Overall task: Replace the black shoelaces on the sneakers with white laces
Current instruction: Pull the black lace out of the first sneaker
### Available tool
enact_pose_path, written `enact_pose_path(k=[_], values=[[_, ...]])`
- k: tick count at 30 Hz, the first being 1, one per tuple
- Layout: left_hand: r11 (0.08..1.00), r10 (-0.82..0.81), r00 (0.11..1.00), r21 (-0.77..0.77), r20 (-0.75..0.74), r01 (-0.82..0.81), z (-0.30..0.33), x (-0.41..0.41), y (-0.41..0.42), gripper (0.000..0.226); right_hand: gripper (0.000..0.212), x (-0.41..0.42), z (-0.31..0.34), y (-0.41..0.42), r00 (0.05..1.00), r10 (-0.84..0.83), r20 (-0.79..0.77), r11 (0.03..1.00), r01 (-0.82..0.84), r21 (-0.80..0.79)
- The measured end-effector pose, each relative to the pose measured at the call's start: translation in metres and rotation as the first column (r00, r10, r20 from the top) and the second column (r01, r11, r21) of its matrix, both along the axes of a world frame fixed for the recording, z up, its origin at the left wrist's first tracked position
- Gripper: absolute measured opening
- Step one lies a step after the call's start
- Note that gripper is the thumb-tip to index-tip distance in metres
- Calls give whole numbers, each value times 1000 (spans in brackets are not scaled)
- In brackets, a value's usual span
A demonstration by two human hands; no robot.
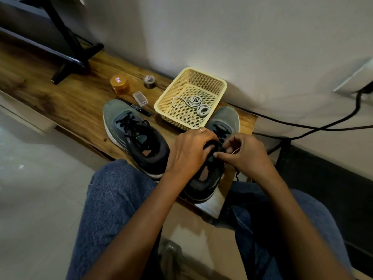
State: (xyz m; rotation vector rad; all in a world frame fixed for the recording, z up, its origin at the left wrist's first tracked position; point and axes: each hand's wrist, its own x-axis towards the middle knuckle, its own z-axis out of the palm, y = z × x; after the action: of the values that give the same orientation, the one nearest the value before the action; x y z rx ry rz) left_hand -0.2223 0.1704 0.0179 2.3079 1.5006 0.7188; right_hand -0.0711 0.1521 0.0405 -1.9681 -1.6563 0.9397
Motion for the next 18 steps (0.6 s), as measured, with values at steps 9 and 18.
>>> enact_pose_path(k=[9,18], values=[[998,42,983,-60,180,-31,-8,3,-2,6,17,1,0,-2,996,-79,-34,996,77,-39],[954,258,867,-255,426,-159,-16,15,-8,5,15,3,4,-1,987,-142,-78,990,141,-23]])
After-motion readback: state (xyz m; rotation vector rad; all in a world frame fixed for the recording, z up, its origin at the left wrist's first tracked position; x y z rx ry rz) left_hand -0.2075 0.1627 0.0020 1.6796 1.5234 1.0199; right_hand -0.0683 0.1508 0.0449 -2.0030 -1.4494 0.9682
